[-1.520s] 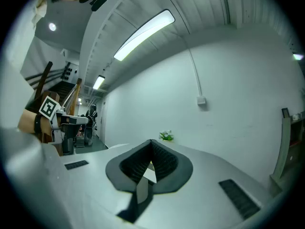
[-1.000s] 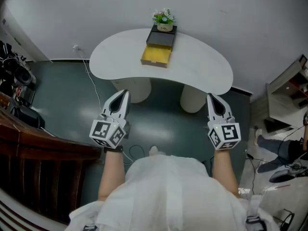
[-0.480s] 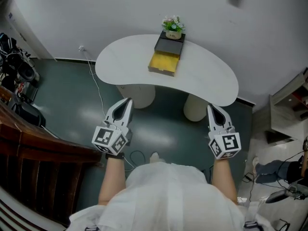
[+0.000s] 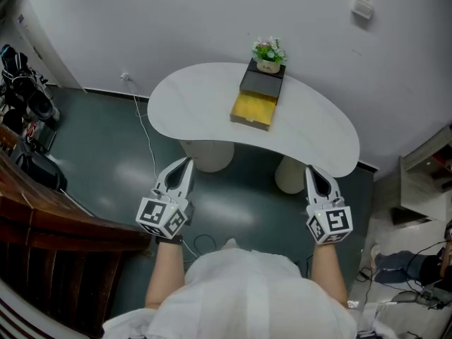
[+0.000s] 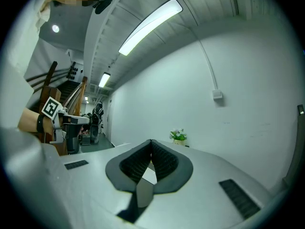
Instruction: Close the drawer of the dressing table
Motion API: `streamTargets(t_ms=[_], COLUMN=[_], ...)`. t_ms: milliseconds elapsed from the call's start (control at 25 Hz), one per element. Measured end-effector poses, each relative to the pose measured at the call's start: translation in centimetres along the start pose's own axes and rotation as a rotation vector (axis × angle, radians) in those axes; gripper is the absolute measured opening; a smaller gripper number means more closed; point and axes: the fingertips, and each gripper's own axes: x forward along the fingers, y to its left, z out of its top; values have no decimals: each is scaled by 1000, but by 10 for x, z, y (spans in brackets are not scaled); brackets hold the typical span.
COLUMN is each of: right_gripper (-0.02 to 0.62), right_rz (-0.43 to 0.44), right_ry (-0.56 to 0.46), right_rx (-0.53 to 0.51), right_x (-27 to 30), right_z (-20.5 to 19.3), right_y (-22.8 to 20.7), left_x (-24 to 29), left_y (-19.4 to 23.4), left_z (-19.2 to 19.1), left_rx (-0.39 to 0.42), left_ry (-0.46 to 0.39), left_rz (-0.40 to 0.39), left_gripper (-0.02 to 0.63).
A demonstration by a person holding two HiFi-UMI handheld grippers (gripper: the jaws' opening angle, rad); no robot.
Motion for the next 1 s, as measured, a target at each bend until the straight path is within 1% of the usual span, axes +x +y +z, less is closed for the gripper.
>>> streamTargets(t_ms=[320,480,800,1000], right_gripper=[9,9,9,9], right_rz=[-13,-4,18,42], right_ry=[20,39,80,67], right_rx=[2,-6,-35,-41], right_x=[34,42,56,75], right_z=[-7,-12,-14,-13], right_y=[14,23,35,28], left_x=[11,10,9,19], left_y=[38,50,62,68], left_z=[-3,-8,-16,-16], left_rx=[-7,-20,-50,-51], left_ry=[7,5,7,-1], left_rz=[-22,-20,-28,-14], left_gripper=[18,18,18,18])
